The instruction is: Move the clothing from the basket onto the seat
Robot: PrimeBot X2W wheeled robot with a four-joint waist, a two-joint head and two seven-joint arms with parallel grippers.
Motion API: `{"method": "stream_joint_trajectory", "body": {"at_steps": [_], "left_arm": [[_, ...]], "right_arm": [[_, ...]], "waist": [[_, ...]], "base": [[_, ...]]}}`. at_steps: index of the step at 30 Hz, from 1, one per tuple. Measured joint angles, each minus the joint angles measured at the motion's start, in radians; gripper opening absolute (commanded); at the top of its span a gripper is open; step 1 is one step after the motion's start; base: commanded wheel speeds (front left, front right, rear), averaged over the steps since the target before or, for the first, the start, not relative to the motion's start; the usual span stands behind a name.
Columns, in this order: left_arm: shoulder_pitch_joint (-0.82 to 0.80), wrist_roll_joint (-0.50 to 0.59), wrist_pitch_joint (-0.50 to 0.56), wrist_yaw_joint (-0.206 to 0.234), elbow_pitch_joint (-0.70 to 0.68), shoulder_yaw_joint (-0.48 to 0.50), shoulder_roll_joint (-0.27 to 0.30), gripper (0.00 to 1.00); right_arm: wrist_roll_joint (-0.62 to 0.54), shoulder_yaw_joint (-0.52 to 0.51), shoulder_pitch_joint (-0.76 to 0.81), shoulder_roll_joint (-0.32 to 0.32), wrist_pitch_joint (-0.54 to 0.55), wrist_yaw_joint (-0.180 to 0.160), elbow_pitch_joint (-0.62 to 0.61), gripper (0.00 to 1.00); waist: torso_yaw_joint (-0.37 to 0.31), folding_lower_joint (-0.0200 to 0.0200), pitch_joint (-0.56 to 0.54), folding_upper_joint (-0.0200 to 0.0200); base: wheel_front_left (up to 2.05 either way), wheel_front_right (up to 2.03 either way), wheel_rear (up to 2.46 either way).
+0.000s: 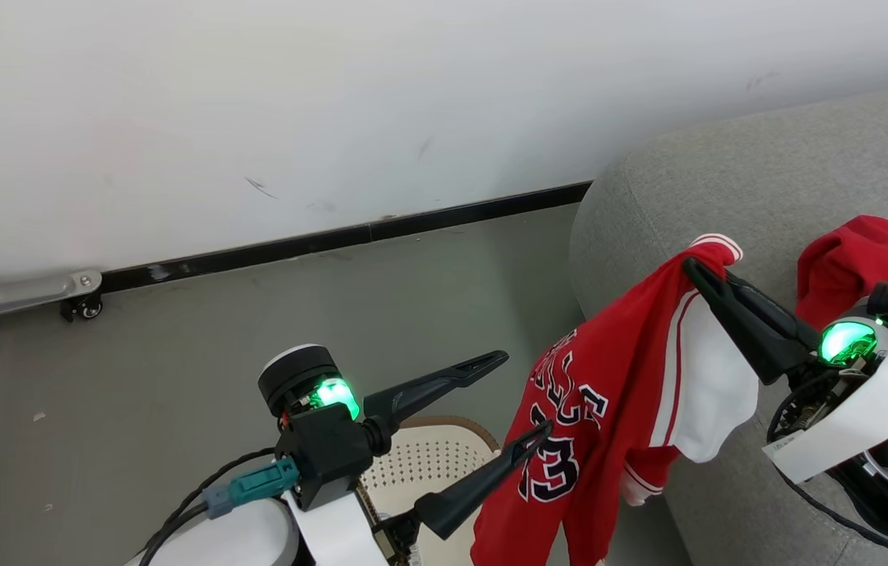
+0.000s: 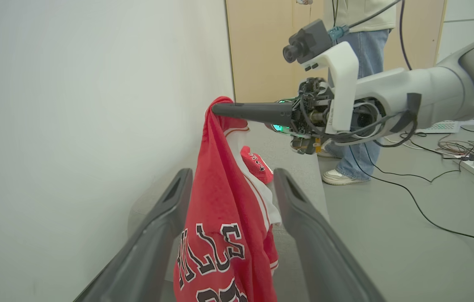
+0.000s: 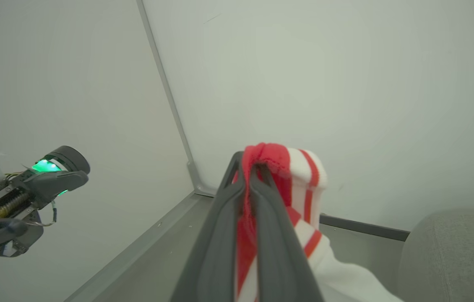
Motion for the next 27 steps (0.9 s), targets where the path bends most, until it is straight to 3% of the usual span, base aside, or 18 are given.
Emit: {"method": "stream_joint_trajectory", "body": {"at_steps": [18, 27], "left_arm": [[0.000, -0.007, 0.000, 0.000, 0.021, 0.005, -0.004, 1.00], [-0.002, -0.007, 0.000, 0.000, 0.029, 0.012, 0.003, 1.00]], "right_arm": [[-0.080, -0.123, 0.079, 0.029, 0.000, 0.000, 0.006, 0.00], [-0.121, -0.207, 0.001, 0.041, 0.000, 0.000, 0.041, 0.00]], "waist": [[-0.063, 0.0000, 0.010, 0.0000], [-0.097, 0.0000, 0.024, 0.0000]], "base": [[0.00, 0.00, 0.00], [0.00, 0.00, 0.00]]}}
